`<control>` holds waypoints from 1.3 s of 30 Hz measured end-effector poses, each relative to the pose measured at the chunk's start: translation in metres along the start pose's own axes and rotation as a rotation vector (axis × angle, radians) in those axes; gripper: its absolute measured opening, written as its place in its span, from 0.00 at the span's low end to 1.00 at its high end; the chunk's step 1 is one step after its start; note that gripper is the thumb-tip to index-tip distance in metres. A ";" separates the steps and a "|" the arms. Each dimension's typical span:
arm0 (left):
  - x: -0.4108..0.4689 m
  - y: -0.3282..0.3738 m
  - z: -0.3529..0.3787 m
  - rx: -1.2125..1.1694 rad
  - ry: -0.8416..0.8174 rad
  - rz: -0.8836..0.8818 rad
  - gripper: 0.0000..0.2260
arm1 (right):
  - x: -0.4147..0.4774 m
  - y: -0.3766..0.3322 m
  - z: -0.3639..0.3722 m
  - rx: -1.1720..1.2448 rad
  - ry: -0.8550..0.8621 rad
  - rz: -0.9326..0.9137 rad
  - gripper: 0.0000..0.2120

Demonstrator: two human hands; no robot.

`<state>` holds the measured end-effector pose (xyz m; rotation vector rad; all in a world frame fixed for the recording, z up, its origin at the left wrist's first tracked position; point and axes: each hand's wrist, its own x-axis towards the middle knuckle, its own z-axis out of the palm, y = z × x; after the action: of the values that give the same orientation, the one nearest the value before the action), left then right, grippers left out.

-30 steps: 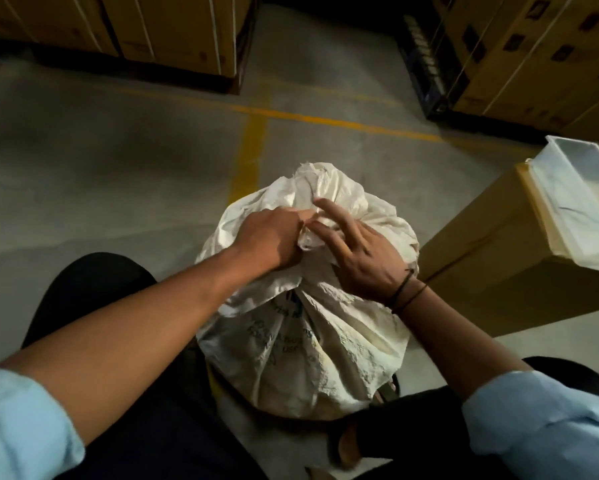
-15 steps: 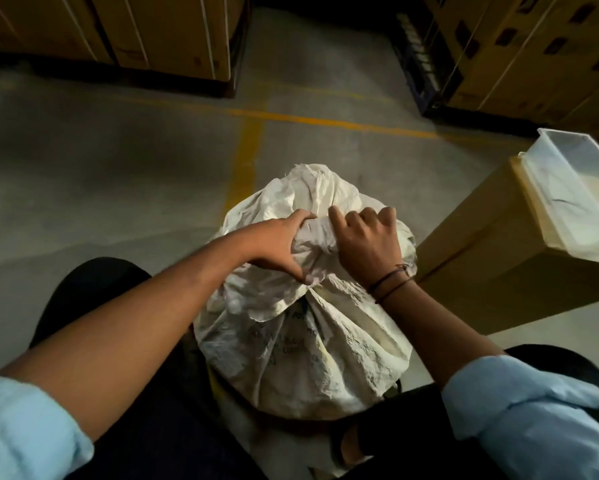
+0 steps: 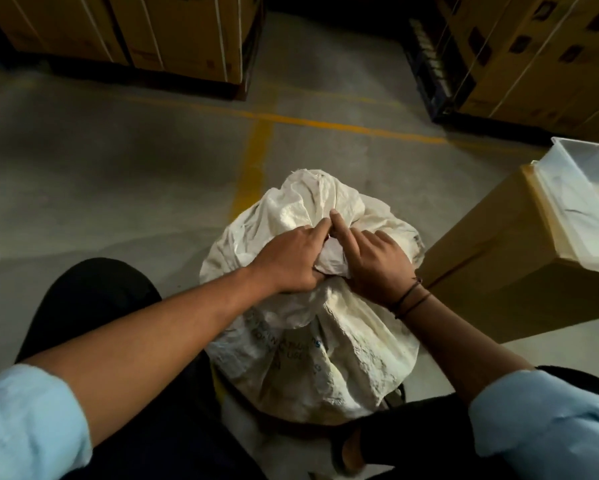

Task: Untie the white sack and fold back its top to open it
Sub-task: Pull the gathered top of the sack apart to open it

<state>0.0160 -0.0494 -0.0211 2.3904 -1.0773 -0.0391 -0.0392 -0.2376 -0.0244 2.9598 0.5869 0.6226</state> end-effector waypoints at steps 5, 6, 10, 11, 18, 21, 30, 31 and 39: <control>0.015 -0.005 -0.022 -0.174 -0.244 -0.077 0.51 | 0.000 0.012 -0.006 -0.061 0.141 0.120 0.30; 0.019 -0.006 -0.026 -0.130 -0.279 -0.070 0.52 | 0.000 0.013 -0.010 -0.076 0.131 0.142 0.31; 0.026 -0.010 -0.035 0.226 -0.355 -0.031 0.47 | 0.008 0.014 -0.023 -0.105 -0.088 0.310 0.28; 0.026 -0.009 -0.033 0.326 -0.313 0.004 0.42 | 0.011 0.016 -0.025 -0.092 -0.125 0.344 0.27; 0.015 -0.005 -0.019 0.426 0.154 0.442 0.20 | 0.012 0.036 -0.076 0.472 -0.631 0.049 0.58; 0.003 0.011 -0.011 0.395 0.259 0.475 0.20 | 0.016 0.023 -0.097 0.574 -0.548 0.016 0.54; 0.021 0.016 -0.036 0.179 -0.497 -0.139 0.14 | 0.031 -0.024 -0.062 -0.084 -0.606 0.062 0.21; 0.023 0.007 -0.041 0.179 -0.583 -0.107 0.19 | 0.028 -0.025 -0.055 -0.149 -0.499 0.002 0.17; 0.018 -0.002 -0.038 0.143 -0.477 -0.024 0.35 | -0.007 -0.021 -0.014 -0.302 -0.246 0.263 0.28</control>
<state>0.0383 -0.0445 0.0145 2.5933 -1.2938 -0.5847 -0.0582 -0.2214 -0.0169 2.7807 0.0747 0.3183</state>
